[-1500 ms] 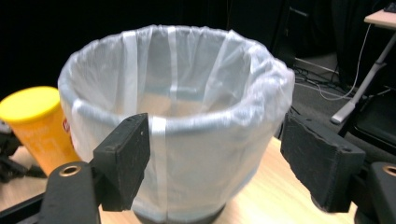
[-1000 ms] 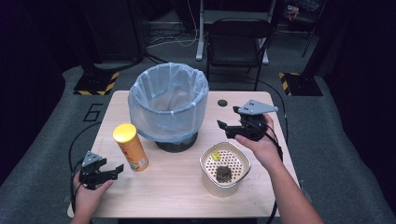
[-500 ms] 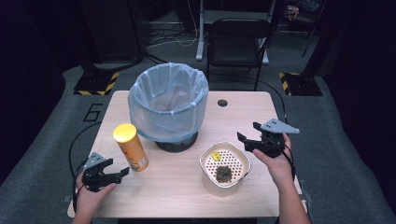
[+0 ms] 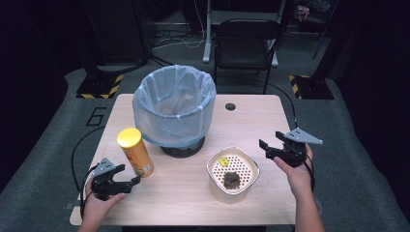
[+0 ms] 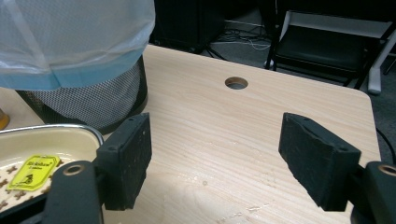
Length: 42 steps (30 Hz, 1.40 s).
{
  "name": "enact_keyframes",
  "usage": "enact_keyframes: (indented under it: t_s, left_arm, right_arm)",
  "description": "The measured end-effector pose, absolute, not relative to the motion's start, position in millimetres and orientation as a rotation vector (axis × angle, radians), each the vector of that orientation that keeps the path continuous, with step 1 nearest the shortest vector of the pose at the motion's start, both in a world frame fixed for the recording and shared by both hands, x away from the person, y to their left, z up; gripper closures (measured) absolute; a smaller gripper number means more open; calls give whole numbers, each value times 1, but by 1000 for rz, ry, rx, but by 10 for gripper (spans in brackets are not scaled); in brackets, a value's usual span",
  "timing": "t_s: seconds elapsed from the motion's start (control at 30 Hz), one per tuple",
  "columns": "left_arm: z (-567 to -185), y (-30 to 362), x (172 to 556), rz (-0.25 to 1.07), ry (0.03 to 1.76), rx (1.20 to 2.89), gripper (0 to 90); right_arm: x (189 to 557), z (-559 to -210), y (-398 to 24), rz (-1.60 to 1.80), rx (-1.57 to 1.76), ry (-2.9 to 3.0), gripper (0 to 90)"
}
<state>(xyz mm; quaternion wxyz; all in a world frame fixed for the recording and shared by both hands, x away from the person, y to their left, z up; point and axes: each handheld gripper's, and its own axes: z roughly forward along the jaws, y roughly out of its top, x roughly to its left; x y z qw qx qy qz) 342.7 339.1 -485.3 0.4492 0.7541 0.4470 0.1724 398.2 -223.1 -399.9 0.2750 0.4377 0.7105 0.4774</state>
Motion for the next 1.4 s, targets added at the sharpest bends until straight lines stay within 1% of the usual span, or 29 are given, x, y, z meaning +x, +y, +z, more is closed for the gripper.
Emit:
enact_keyframes:
  t_s: [0.13, 0.23, 0.37, 0.5, 0.57, 0.6, 0.67, 0.7, 0.73, 0.8, 0.97, 1.07, 1.17, 1.2, 1.23, 1.3, 1.33, 1.4]
  left_arm:
    - [-478, 331, 348, 417, 1067, 1886, 143]
    - [-476, 328, 352, 437, 1075, 1894, 128]
    - [-476, 330, 358, 421, 1095, 1911, 129]
    - [-475, 330, 367, 403, 1123, 1861, 129]
    - [-475, 329, 370, 419, 1125, 1849, 129]
    - [-474, 327, 372, 440, 1130, 1861, 129]
    - [-474, 325, 378, 441, 1123, 1880, 131]
    - [-475, 321, 381, 469, 1133, 1863, 147]
    - [-475, 321, 381, 469, 1133, 1863, 154]
    - [-476, 317, 384, 500, 1122, 1870, 226]
    - [-475, 314, 383, 512, 1118, 1879, 237]
    - [-470, 316, 380, 495, 1120, 1876, 242]
    - [-447, 321, 370, 499, 1101, 1868, 243]
    - [-447, 321, 370, 499, 1101, 1868, 243]
    - [-426, 324, 364, 483, 1094, 1859, 243]
    - [-400, 327, 359, 445, 1081, 1870, 243]
    - [-400, 327, 359, 445, 1081, 1870, 243]
    - [-359, 326, 353, 440, 1044, 1885, 243]
  right_arm:
    - [399, -401, -222, 1286, 1181, 1913, 253]
    - [399, -402, -223, 1283, 1183, 1914, 253]
    - [398, -403, -224, 1289, 1193, 1912, 253]
    - [398, -404, -227, 1294, 1204, 1905, 253]
    - [398, -404, -228, 1294, 1198, 1909, 253]
    - [399, -404, -228, 1296, 1198, 1907, 253]
    - [399, -405, -229, 1302, 1211, 1901, 253]
    - [399, -406, -231, 1290, 1209, 1906, 253]
    - [399, -406, -231, 1290, 1209, 1906, 253]
    - [400, -408, -233, 1294, 1219, 1904, 253]
    - [402, -414, -236, 1291, 1241, 1909, 253]
    - [404, -418, -239, 1275, 1266, 1912, 253]
    - [405, -420, -242, 1279, 1282, 1899, 253]
    - [405, -420, -242, 1277, 1281, 1900, 253]
    - [405, -421, -242, 1274, 1283, 1903, 253]
    - [405, -423, -241, 1272, 1290, 1904, 253]
    - [405, -423, -241, 1272, 1290, 1904, 253]
    - [405, -425, -241, 1268, 1293, 1908, 253]
